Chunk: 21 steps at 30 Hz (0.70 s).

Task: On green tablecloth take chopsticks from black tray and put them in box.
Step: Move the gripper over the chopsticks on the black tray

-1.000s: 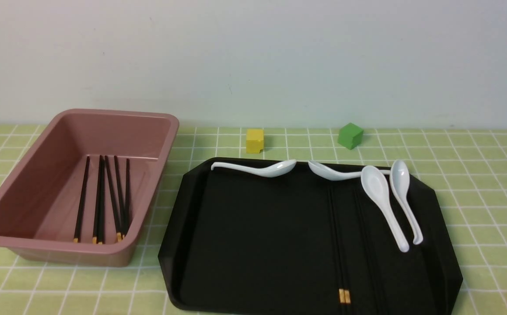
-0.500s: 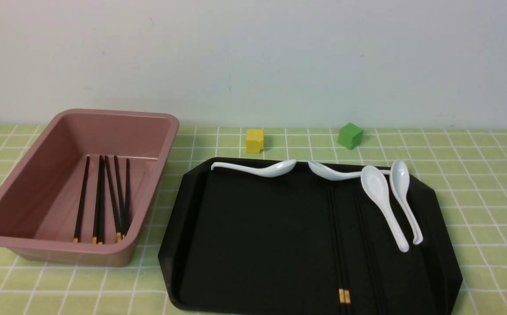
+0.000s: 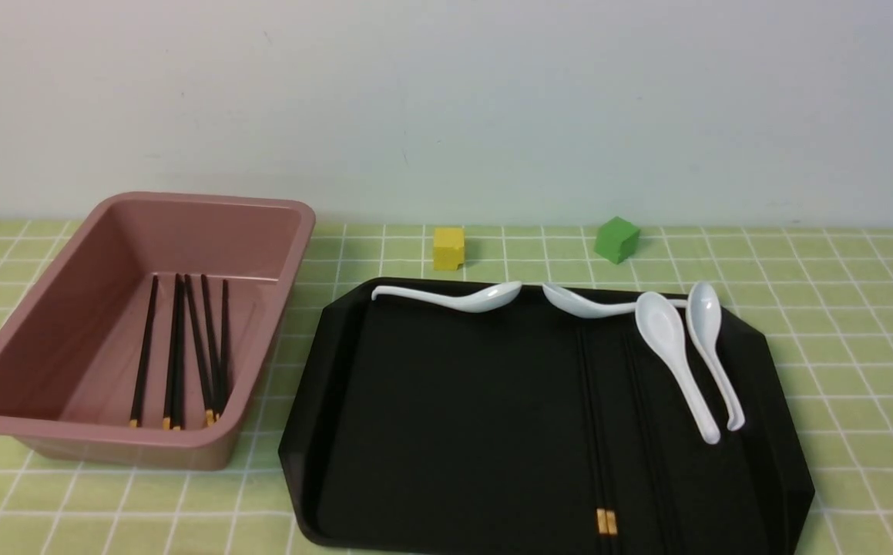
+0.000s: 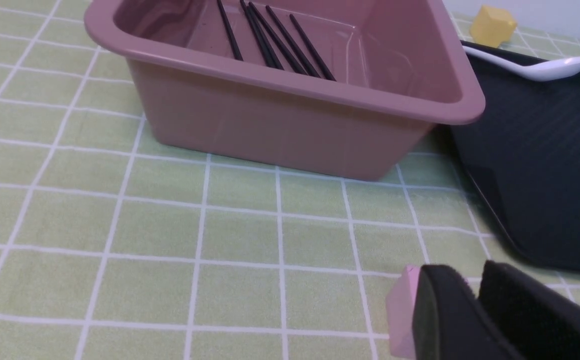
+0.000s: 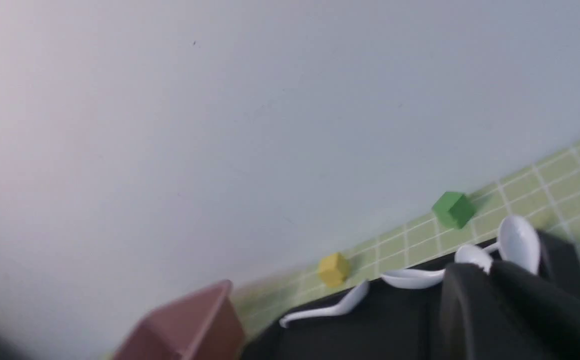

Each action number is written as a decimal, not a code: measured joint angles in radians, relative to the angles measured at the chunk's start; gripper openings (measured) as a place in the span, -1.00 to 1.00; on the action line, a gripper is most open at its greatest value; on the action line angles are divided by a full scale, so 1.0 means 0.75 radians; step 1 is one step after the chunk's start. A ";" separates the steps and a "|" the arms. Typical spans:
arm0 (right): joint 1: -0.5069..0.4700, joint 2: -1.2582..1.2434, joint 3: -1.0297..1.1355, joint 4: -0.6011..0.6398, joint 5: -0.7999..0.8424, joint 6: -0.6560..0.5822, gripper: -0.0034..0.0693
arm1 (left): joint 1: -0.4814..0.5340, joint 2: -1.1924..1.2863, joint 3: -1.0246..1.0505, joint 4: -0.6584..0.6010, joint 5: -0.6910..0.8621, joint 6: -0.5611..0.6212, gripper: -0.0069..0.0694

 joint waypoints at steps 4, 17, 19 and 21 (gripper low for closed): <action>0.000 0.326 -0.160 -0.162 0.311 -0.121 -0.93 | 0.000 0.000 0.000 0.000 0.000 0.000 -0.49; 0.000 1.438 -0.316 -0.026 0.651 -0.390 -0.89 | 0.000 0.000 0.000 0.000 0.000 0.000 -0.47; 0.002 1.535 -0.393 0.010 0.687 -0.420 -0.89 | 0.000 0.000 0.000 0.000 0.000 0.000 -0.46; 0.015 1.576 -0.455 0.004 0.714 -0.420 -0.89 | 0.000 0.000 0.000 0.000 0.000 0.000 -0.46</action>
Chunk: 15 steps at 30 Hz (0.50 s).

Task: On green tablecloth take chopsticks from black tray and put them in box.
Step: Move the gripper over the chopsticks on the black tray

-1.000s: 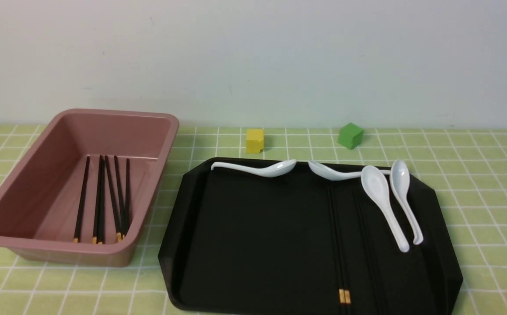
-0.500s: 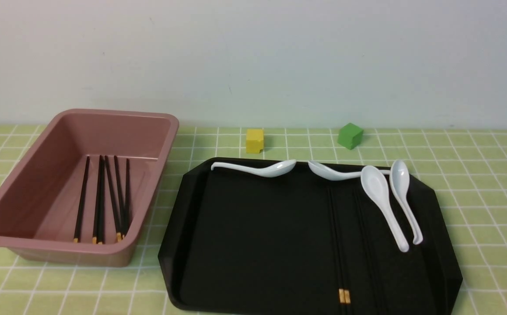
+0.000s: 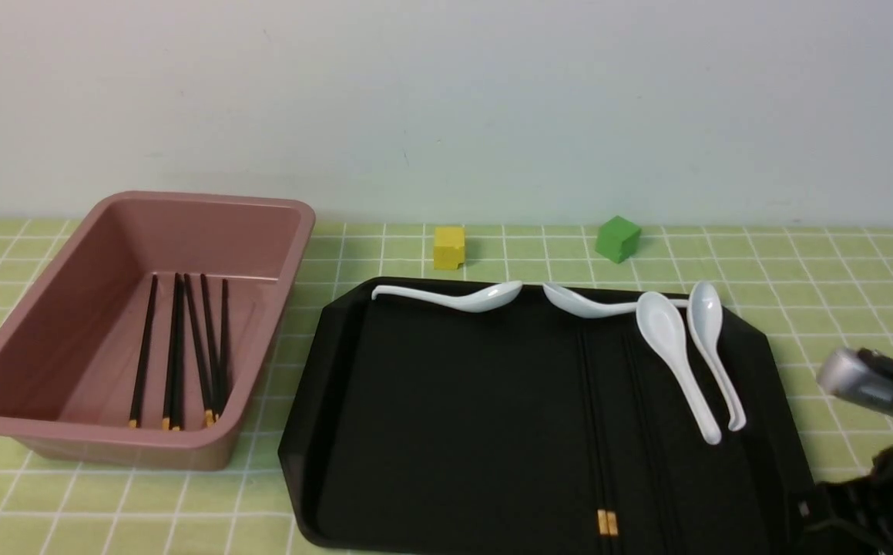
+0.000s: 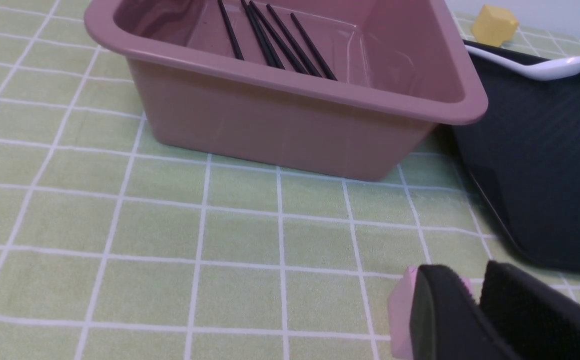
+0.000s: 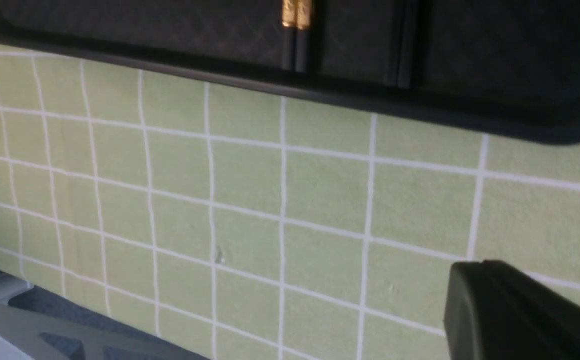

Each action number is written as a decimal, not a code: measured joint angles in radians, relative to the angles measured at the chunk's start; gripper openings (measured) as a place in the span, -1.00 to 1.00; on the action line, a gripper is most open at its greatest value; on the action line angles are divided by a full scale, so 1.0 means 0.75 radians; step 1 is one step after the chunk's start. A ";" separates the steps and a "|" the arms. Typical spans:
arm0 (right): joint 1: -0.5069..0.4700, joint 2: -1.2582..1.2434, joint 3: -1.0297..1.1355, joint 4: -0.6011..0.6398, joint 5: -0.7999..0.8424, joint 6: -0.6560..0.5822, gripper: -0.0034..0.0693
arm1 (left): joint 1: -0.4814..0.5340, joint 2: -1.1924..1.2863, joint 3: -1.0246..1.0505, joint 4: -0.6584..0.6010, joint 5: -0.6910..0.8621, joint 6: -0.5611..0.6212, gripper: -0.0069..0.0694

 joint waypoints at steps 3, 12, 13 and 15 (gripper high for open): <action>0.093 0.046 -0.137 -0.106 0.025 0.109 -0.88 | 0.000 0.000 0.000 0.000 0.000 0.000 -0.44; 0.535 0.232 -0.457 -0.689 -0.062 0.774 -0.80 | 0.000 0.000 0.000 0.000 0.000 0.000 -0.43; 0.570 0.260 -0.484 -0.717 -0.085 0.842 -0.77 | 0.000 0.000 0.000 0.000 0.000 0.000 -0.43; 0.650 0.356 -0.545 -0.755 -0.163 0.960 -0.65 | 0.000 0.000 0.000 0.000 0.000 0.000 -0.42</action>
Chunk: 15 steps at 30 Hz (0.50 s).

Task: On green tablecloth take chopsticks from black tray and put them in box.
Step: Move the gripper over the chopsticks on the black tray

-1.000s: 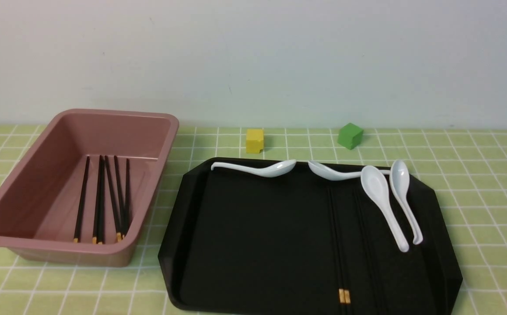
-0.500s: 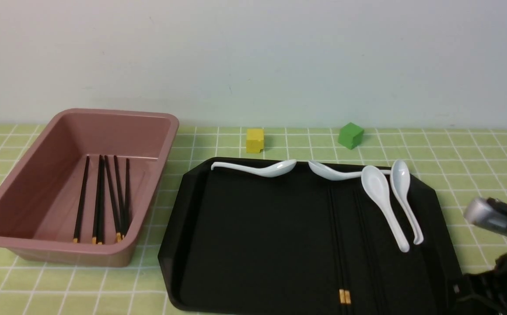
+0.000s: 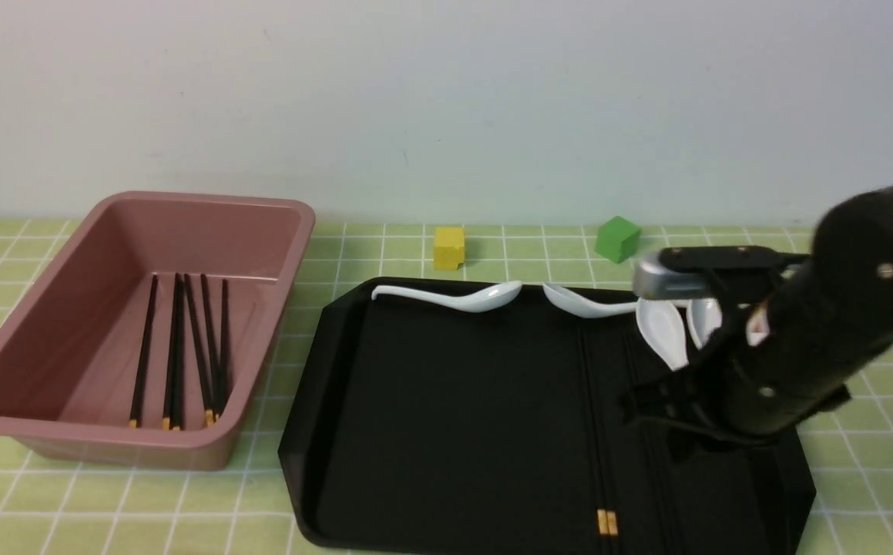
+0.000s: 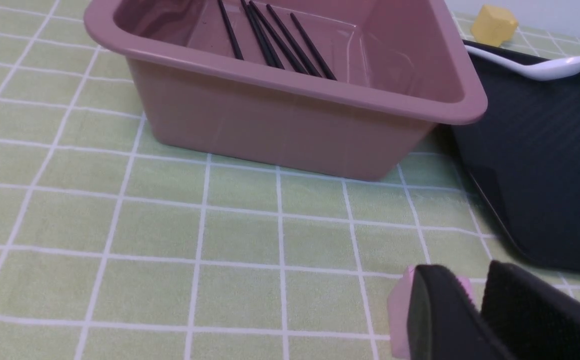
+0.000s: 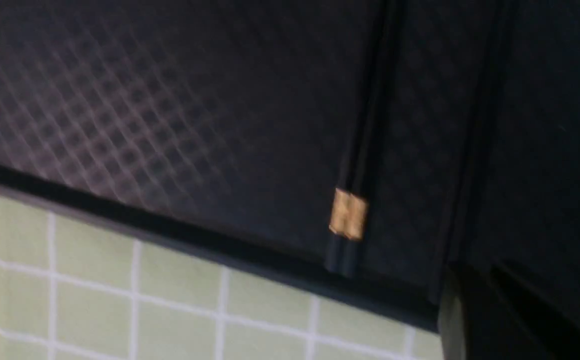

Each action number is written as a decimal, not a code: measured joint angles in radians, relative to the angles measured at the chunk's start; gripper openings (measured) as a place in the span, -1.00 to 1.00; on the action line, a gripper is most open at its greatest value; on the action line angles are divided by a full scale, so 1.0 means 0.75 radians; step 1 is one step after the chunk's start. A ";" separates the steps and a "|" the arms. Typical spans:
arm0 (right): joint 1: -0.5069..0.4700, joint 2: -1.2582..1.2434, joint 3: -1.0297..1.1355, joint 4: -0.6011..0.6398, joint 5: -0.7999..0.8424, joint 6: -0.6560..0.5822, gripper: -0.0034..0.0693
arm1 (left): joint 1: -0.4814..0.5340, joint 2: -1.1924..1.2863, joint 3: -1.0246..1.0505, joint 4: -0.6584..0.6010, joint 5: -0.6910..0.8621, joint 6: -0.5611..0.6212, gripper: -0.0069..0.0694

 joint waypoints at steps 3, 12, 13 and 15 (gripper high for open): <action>0.062 0.123 -0.099 -0.012 -0.076 0.061 -0.43 | 0.000 0.000 0.000 0.000 0.000 0.000 -0.41; 0.072 0.404 -0.251 -0.058 0.010 0.090 0.12 | 0.000 0.000 0.000 0.000 0.000 0.000 -0.38; 0.072 0.417 -0.252 -0.058 0.017 0.090 0.14 | 0.000 0.000 0.000 0.000 0.000 0.000 -0.38; 0.072 0.443 -0.253 -0.058 0.021 0.093 0.14 | 0.000 0.000 0.000 0.000 0.000 0.000 -0.38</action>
